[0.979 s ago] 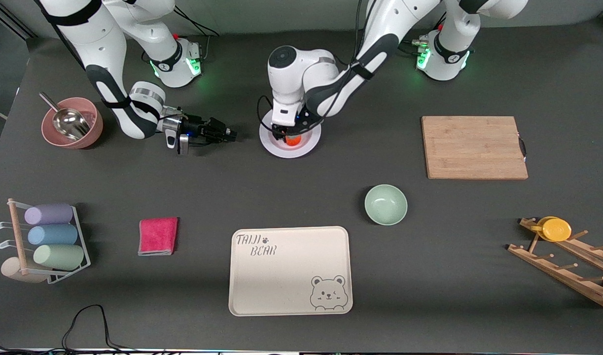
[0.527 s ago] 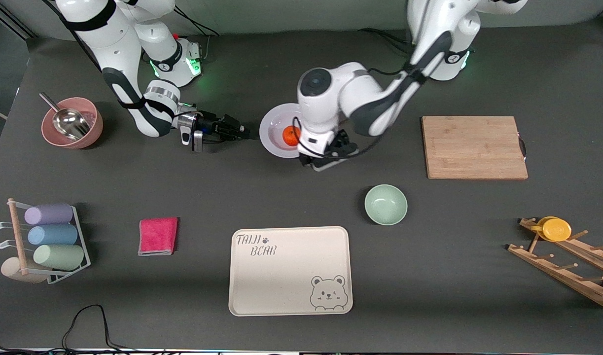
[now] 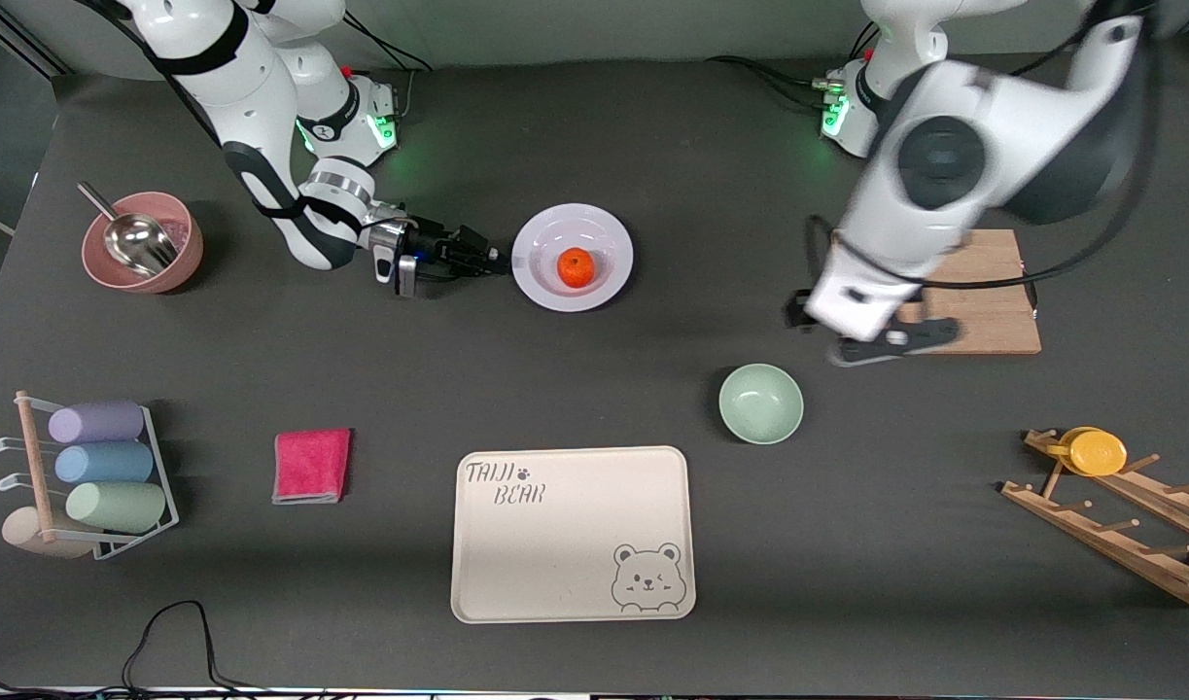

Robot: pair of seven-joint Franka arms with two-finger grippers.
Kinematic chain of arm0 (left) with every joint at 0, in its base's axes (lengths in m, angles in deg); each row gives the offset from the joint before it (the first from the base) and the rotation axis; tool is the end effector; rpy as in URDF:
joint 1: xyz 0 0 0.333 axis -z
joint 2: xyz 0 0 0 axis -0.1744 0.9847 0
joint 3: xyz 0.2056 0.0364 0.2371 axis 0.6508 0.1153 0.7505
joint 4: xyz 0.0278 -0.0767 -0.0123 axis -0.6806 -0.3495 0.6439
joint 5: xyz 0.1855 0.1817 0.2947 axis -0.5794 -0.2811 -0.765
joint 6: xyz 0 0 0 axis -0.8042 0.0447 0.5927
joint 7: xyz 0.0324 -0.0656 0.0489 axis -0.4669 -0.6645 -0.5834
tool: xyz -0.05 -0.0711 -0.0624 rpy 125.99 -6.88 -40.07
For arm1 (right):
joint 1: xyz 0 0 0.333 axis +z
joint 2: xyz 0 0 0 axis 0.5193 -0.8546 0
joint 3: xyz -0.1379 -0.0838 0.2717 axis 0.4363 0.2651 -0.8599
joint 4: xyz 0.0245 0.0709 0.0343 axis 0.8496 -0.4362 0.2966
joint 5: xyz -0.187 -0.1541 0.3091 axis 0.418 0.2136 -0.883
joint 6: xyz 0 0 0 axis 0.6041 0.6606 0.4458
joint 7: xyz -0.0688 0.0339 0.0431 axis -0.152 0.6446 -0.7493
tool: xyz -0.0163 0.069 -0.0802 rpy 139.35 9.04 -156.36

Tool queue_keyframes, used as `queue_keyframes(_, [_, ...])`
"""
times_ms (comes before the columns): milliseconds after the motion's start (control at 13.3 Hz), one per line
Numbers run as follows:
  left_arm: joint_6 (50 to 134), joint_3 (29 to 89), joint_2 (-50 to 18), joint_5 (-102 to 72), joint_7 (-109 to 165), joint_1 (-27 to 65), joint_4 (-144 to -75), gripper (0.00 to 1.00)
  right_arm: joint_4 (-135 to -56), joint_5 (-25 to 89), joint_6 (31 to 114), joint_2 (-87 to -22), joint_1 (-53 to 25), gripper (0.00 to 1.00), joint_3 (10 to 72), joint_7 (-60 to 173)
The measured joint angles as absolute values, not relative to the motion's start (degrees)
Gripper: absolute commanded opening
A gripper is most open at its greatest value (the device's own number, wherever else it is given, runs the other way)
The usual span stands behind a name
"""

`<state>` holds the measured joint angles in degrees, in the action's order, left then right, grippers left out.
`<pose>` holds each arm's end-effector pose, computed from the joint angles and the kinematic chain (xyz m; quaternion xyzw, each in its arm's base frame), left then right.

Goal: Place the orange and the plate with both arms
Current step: 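Release the orange on the plate and withdraw the left gripper, then grasp the white plate rim with the right gripper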

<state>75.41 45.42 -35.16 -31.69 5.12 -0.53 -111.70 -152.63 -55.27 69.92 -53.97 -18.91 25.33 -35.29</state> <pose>0.5493 -0.1866 0.4938 -0.9963 -0.0585 0.0300 0.0546 0.2778 0.1870 0.0921 -0.8109 0.0488 -0.0878 0.5765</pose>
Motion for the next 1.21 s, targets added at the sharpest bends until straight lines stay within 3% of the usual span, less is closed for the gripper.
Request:
queue_keyframes(301, [71.93, 46.87, -40.74, -29.81, 28.29, -13.00, -111.84, 1.00, -151.82, -55.94, 70.26, -55.09, -18.55, 0.32, 25.02, -37.10])
queue_keyframes(603, [71.93, 50.93, -41.78, -29.70, 34.71, -16.02, -111.66, 1.00, -151.33, -58.08, 70.42, -55.38, -18.02, 0.31, 24.01, -37.95])
queue_keyframes(678, [72.00, 50.85, -41.95, -30.72, 34.77, -15.98, -111.23, 1.00, -151.12, -58.19, 70.81, -55.45, -17.91, 0.22, 23.75, -37.96])
queue_keyframes(753, [72.01, 50.51, -42.13, -33.08, 34.99, -15.79, -110.35, 1.00, -150.99, -58.19, 70.91, -55.50, -17.82, 0.06, 23.73, -37.96])
queue_keyframes(828, [71.95, 49.90, -42.28, -35.71, 35.85, -15.34, -109.48, 1.00, -150.97, -58.19, 70.92, -55.53, -17.81, 0.00, 23.73, -38.25])
queue_keyframes(1205, [68.62, 51.29, -43.35, -25.39, 40.57, -13.76, -107.76, 1.00, -150.88, -58.20, 70.88, -55.66, -17.80, 0.00, 23.68, -38.90])
